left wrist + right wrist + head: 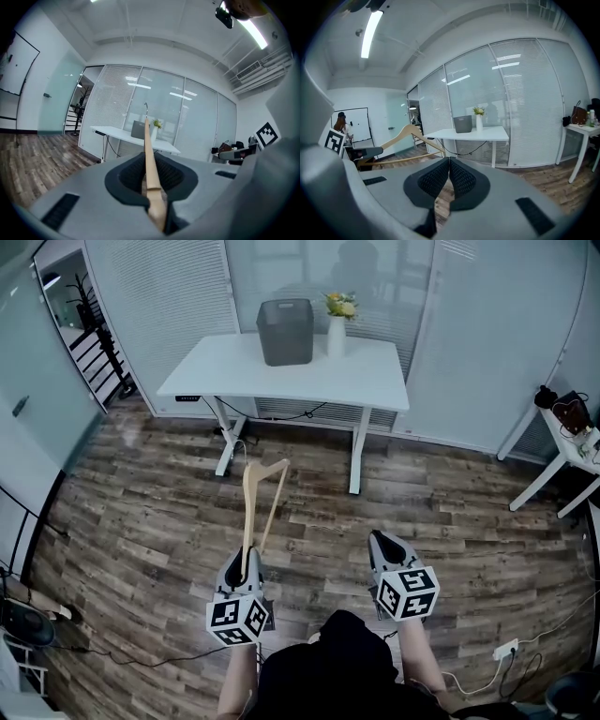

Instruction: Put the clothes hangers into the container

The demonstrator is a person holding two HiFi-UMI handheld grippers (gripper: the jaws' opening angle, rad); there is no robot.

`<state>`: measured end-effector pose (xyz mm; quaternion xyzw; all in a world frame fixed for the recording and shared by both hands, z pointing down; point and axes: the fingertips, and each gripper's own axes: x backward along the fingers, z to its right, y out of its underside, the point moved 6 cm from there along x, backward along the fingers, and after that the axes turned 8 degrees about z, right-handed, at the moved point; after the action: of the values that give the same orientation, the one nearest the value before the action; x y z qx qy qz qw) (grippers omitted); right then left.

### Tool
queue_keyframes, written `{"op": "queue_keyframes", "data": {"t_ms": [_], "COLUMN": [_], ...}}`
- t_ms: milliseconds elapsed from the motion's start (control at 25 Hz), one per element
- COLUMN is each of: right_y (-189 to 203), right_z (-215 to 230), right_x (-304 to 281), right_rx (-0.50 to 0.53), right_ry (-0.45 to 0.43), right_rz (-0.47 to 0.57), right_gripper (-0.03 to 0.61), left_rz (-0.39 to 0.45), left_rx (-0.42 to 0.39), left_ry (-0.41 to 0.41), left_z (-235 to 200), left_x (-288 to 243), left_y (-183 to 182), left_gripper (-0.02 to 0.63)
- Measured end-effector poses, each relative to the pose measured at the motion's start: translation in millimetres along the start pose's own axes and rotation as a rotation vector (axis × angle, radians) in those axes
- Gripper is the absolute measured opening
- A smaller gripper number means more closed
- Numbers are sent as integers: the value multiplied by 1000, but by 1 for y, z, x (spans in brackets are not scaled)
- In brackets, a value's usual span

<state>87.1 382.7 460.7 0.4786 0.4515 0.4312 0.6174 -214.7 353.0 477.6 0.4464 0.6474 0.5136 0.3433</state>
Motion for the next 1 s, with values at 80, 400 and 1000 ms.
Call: {"op": "queue_keyframes", "data": {"t_ms": [80, 400, 1000], "right_y": [-1, 5, -6], "right_z": [0, -4, 23], "right_x": [-1, -8, -62], "right_rx": [2, -3, -3], "right_ry": [4, 12, 1], "right_rz": [1, 4, -4], "right_gripper": [29, 28, 29], "left_rz": [-2, -13, -7], "left_rx": [0, 2, 5], "left_ry": [-6, -18, -30], "left_z": [-3, -11, -18], "left_x": [2, 6, -50], "left_y": [-1, 3, 2], "left_gripper": [55, 55, 55]}}
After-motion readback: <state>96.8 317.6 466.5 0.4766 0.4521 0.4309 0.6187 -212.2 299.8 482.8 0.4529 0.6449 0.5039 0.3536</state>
